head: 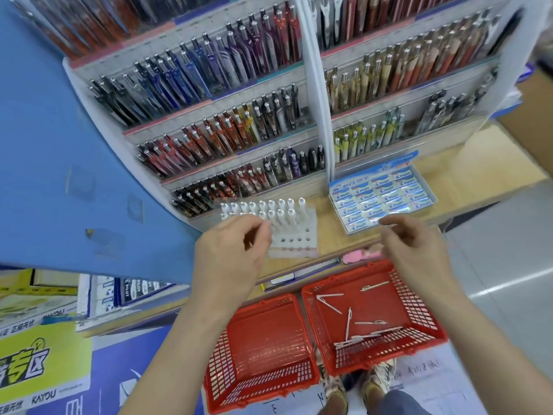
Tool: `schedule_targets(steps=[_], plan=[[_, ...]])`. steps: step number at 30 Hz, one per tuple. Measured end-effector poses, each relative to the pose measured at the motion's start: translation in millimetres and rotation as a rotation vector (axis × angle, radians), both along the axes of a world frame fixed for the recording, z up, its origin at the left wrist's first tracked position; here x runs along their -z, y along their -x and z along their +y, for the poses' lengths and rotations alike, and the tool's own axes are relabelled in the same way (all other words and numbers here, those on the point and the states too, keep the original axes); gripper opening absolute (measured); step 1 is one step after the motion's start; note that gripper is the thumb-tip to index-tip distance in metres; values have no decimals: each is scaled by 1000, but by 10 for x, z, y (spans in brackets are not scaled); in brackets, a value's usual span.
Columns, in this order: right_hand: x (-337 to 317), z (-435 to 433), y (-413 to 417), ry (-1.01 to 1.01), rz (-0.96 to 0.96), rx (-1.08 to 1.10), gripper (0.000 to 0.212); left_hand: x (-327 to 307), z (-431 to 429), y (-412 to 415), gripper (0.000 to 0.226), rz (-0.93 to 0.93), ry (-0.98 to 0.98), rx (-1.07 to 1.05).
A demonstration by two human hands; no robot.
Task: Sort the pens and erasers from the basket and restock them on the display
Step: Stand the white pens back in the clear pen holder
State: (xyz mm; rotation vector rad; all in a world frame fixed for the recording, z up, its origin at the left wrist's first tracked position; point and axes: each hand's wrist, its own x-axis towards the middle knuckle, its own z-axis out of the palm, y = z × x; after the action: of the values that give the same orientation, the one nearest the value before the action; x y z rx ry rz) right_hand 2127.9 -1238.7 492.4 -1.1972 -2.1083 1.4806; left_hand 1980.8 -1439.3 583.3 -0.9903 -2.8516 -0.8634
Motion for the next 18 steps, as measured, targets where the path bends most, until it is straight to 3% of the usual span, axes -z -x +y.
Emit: schedule_targets(steps=[3,8,14,18], plan=[[11,150,-356,-43,-112,-12,8,66,-17,-236,17,-50,-62,132],[316,208,-1020,6,-329,-37,21,587,15,-630,9,-225,19,283],[1111,190,-1424,60,-477,-158,12,1816,67,-959,19,-391,322,324],[2101,275,-1576,65,-539,-248,16,2998,103,-1202,19,-521,508,283]])
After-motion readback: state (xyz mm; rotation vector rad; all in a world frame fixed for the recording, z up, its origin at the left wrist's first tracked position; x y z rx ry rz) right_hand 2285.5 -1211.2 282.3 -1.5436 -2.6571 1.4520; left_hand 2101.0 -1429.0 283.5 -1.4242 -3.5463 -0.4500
